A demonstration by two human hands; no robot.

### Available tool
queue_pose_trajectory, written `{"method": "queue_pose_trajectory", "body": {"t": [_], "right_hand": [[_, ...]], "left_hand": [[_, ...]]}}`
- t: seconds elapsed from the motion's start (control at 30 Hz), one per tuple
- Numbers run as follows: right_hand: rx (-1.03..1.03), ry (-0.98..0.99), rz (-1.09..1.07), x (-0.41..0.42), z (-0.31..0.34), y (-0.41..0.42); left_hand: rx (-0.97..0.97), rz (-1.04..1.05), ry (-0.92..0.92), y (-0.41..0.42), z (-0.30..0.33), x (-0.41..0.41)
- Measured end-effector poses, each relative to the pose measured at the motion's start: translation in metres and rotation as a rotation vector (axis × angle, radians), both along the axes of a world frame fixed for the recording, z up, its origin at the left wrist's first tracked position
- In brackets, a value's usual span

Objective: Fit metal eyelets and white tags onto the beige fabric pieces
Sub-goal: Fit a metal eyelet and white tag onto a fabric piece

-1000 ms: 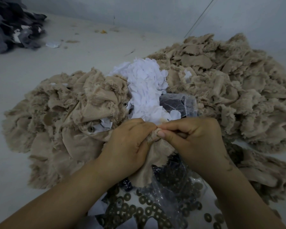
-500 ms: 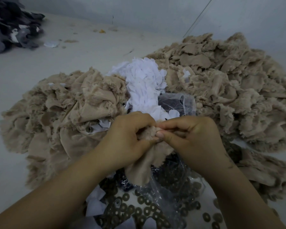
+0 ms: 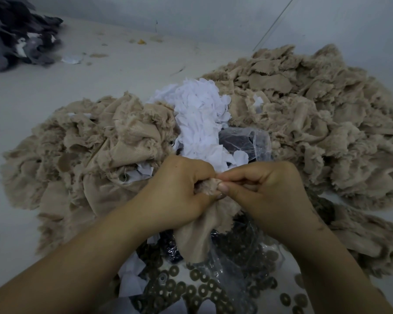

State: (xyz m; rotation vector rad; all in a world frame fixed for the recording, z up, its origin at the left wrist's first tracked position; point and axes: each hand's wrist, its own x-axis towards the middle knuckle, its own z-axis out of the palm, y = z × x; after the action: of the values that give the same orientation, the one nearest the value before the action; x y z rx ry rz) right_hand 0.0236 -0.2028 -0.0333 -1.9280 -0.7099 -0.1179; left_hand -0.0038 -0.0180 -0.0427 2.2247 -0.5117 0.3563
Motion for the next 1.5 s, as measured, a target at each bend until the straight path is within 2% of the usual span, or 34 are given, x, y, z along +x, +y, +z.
{"method": "queue_pose_trajectory", "body": {"t": [0.33, 0.63, 0.77, 0.93, 1.13, 1.5], "right_hand": [[-0.020, -0.008, -0.009, 0.000, 0.000, 0.001], [0.071, 0.059, 0.030, -0.003, 0.011, -0.002], [0.115, 0.065, 0.003, -0.003, 0.013, -0.002], [-0.017, -0.114, -0.013, 0.001, 0.014, -0.004], [0.035, -0.005, 0.031, -0.001, 0.009, -0.001], [-0.046, -0.194, -0.018, -0.002, 0.004, 0.002]], "left_hand": [[-0.046, -0.017, -0.069, -0.003, -0.009, -0.001], [0.090, 0.058, -0.294, -0.001, -0.010, -0.002], [0.112, 0.081, -0.306, -0.004, -0.010, 0.000], [0.151, 0.025, -0.289, 0.000, -0.009, -0.003], [0.172, 0.051, -0.335, 0.002, -0.005, -0.002], [0.142, 0.058, -0.379, 0.000, -0.010, -0.002]]}}
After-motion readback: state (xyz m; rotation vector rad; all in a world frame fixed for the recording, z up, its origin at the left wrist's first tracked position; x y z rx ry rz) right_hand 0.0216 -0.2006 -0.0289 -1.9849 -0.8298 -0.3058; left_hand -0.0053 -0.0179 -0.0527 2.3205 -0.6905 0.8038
